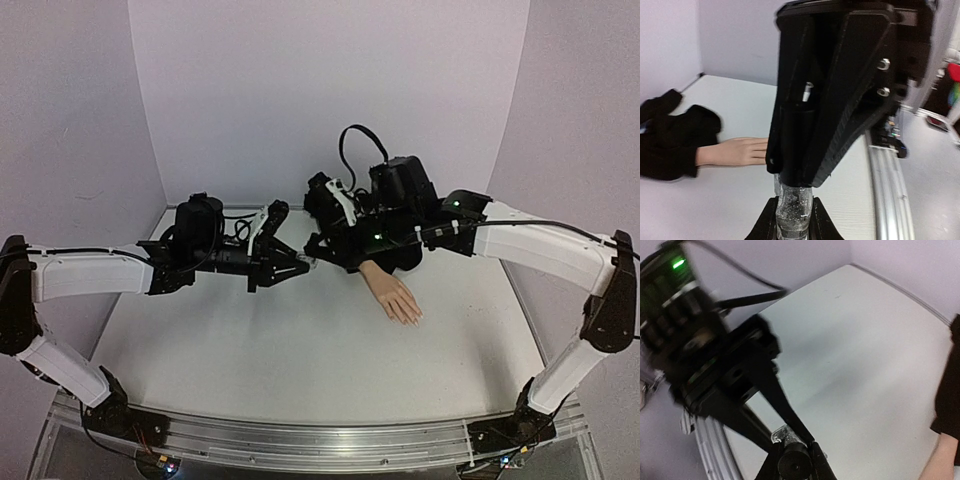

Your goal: Paint the nails

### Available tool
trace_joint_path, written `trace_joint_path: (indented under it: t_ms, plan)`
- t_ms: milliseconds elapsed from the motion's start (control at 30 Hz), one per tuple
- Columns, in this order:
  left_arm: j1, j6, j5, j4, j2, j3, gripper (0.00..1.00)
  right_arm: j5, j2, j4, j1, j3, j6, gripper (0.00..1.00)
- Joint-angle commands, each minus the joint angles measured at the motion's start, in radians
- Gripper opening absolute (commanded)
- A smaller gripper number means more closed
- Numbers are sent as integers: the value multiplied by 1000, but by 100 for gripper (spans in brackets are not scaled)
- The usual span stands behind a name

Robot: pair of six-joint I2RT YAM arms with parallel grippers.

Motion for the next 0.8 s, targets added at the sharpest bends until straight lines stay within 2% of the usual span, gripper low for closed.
trace_joint_path:
  t_ms: [0,100,133,233,267,367,433,567,767]
  plan:
    - [16,-71,562,124,-17,58,0,-417,-93,21,28,-97,-220,0]
    - [18,-71,558,104,-20,65,0,-357,-115,16,28,-125,-210,2]
    - [18,-69,537,103,-22,63,0,-331,-123,18,28,-133,-201,9]
    - [18,-46,446,90,-30,59,0,-221,-149,22,28,-143,-159,47]
    - [18,-36,399,84,-34,56,0,-170,-158,25,28,-149,-138,54]
    - [17,-3,223,67,-49,40,0,-8,-180,27,28,-160,-56,69]
    - [15,21,111,57,-56,30,0,80,-187,24,26,-156,5,71]
    - [10,62,-51,43,-68,11,0,148,-192,3,25,-132,92,70]
    - [-14,137,-163,3,-74,11,0,161,-127,-75,25,-20,179,60]
